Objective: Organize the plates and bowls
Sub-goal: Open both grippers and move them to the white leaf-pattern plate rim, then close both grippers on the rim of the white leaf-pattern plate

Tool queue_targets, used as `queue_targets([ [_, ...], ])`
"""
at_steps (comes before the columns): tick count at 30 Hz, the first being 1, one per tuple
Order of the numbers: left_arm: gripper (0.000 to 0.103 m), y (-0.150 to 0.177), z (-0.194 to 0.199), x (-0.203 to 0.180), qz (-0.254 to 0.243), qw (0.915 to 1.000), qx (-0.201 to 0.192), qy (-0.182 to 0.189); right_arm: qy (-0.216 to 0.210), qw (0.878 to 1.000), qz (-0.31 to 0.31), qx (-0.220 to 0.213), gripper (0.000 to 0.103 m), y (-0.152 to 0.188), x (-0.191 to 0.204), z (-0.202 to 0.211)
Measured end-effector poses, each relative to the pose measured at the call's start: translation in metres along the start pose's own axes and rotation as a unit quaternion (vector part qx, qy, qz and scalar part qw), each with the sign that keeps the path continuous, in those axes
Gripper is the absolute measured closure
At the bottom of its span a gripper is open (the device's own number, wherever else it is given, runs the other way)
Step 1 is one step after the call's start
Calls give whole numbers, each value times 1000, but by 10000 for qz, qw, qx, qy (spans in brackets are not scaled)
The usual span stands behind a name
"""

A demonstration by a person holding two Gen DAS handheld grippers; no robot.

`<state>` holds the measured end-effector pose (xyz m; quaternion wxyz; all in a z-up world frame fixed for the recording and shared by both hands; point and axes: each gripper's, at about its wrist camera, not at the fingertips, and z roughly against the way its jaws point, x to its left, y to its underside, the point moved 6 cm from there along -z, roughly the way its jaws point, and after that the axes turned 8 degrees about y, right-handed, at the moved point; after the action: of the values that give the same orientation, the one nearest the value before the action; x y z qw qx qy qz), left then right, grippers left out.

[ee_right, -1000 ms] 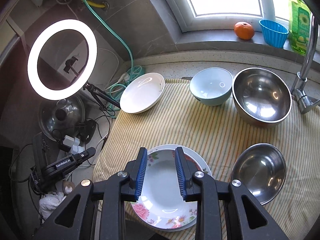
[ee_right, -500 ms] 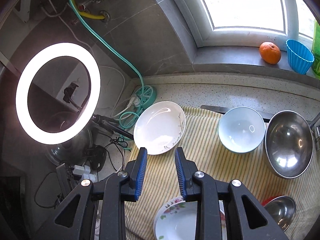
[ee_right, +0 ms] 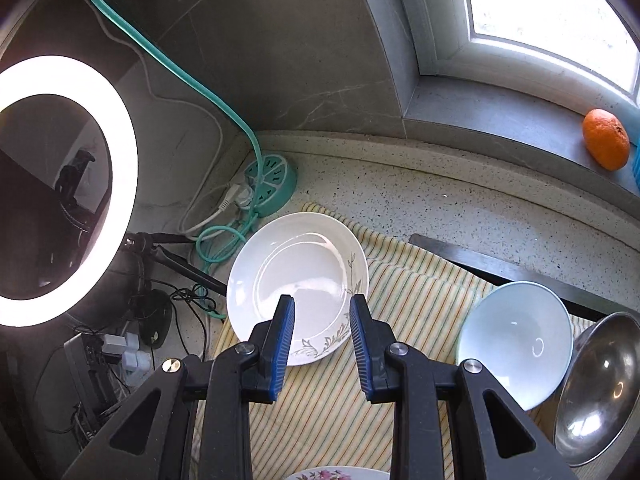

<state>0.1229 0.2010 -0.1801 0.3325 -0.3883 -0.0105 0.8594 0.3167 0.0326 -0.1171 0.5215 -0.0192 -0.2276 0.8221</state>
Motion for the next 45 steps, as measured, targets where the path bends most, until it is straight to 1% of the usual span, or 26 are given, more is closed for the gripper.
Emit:
queue_targets([
  [3,93,-4,-10,-4,-36,9999,-88,-114,31,9998,94,197,77,-9,-6,-30],
  [6,93,-7,-21,-6,41,9999,-92,-120,66,9992,183,338,77,-15,-11,-54],
  [11,93,-16,-33,-6,205,9995,-204,-159,67,9982,328,495,77,-22,-16,-78],
  [15,93,-22,-38,-7,174,9990,-293,-284,-12,9978,346,558,77,-28,-18,-88],
  [18,93,-24,-41,-4,243,9986,-336,-333,-44,9974,377,607,77,-33,-18,-97],
  [28,93,-30,-50,-3,334,9978,-419,-384,-14,9959,511,750,78,-39,-18,-120],
  [40,93,-36,-62,-10,193,9978,-410,-484,-100,9946,544,879,86,-40,-17,-132],
  [45,94,-36,-63,-10,169,9977,-425,-510,-152,9943,533,914,93,-40,-19,-134],
])
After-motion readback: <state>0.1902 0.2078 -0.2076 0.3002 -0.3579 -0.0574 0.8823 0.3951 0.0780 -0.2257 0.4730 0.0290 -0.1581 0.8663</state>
